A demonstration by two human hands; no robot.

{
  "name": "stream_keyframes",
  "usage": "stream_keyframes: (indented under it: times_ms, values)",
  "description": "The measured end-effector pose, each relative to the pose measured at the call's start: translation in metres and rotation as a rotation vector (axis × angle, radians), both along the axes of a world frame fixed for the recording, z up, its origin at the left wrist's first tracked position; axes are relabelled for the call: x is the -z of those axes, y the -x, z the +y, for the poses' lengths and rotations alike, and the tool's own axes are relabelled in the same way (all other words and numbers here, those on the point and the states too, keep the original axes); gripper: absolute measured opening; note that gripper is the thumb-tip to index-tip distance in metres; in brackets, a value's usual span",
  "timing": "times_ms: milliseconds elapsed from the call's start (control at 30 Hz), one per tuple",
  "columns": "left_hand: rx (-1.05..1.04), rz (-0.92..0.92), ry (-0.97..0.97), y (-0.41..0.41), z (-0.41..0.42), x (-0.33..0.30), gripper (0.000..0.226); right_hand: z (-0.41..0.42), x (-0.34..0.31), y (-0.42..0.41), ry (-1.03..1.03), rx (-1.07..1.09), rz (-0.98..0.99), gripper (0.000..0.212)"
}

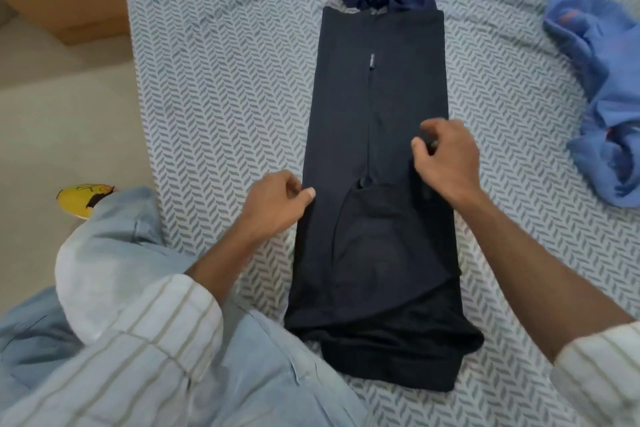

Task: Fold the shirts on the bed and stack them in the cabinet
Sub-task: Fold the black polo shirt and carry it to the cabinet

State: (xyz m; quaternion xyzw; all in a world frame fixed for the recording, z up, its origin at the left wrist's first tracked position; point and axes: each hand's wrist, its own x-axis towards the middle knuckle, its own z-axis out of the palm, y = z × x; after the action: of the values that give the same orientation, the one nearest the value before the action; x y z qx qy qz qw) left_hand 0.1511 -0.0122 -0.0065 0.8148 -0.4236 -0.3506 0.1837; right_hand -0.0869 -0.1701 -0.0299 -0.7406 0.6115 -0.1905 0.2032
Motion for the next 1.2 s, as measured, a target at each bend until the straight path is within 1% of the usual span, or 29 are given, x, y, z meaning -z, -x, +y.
stream_keyframes:
  times_ms: [67, 133, 233, 267, 367, 433, 500, 533, 600, 633, 667, 700, 767, 900, 967, 1033, 1100, 1200]
  values:
    - [-0.042, 0.023, 0.038, -0.009, -0.039, 0.006, 0.025, -0.047, 0.004, -0.002, -0.126, 0.142, -0.005, 0.05]
    - [-0.071, 0.058, 0.054, -0.019, -0.076, 0.011, 0.026, -0.087, 0.006, -0.006, -0.225, 0.242, -0.081, 0.056]
    - [-0.116, 0.151, 0.064, -0.034, -0.137, 0.022, 0.03, -0.143, 0.009, -0.015, -0.292, 0.275, -0.148, 0.054]
    - [-0.114, 0.16, 0.071, -0.038, -0.155, 0.024, 0.031, -0.158, 0.009, -0.018, -0.303, 0.276, -0.182, 0.057]
    - [-0.085, 0.143, 0.094, -0.046, -0.213, 0.026, 0.029, -0.207, 0.016, -0.022, -0.295, 0.308, -0.3, 0.078]
    - [-0.085, 0.185, 0.121, -0.052, -0.249, 0.027, 0.022, -0.24, 0.033, -0.017, -0.285, 0.315, -0.354, 0.074]
    - [-0.128, 0.23, 0.161, -0.058, -0.283, 0.031, 0.021, -0.265, 0.045, -0.016, -0.304, 0.296, -0.379, 0.068]
    - [-0.159, 0.253, 0.177, -0.061, -0.299, 0.033, 0.023, -0.269, 0.041, -0.021, -0.312, 0.295, -0.398, 0.061]
    - [-0.214, 0.284, 0.2, -0.067, -0.326, 0.035, 0.023, -0.274, 0.034, -0.027, -0.328, 0.304, -0.435, 0.04]
    - [-0.238, 0.294, 0.202, -0.069, -0.339, 0.035, 0.02, -0.279, 0.034, -0.027, -0.326, 0.312, -0.462, 0.031]
    - [-0.269, 0.306, 0.206, -0.072, -0.349, 0.036, 0.015, -0.284, 0.033, -0.028, -0.318, 0.32, -0.492, 0.028]
    - [-0.299, 0.318, 0.215, -0.076, -0.359, 0.037, 0.014, -0.288, 0.033, -0.028, -0.305, 0.313, -0.523, 0.029]
    - [-0.33, 0.328, 0.242, -0.082, -0.373, 0.041, 0.023, -0.3, 0.034, -0.028, -0.294, 0.306, -0.556, 0.029]
    - [-0.347, 0.305, 0.284, -0.09, -0.388, 0.05, 0.024, -0.314, 0.037, -0.028, -0.295, 0.301, -0.555, 0.02]
    - [-0.331, 0.286, 0.288, -0.092, -0.39, 0.055, 0.027, -0.313, 0.038, -0.026, -0.294, 0.251, -0.533, 0.016]
    - [-0.314, 0.297, 0.301, -0.092, -0.388, 0.058, 0.025, -0.31, 0.039, -0.025, -0.313, 0.193, -0.544, 0.013]
    - [-0.291, 0.357, 0.327, -0.091, -0.383, 0.054, 0.02, -0.306, 0.039, -0.026, -0.316, 0.166, -0.586, 0.013]
    - [-0.324, 0.558, 0.376, -0.083, -0.367, 0.036, 0.019, -0.298, 0.034, -0.031, -0.288, 0.185, -0.634, 0.02]
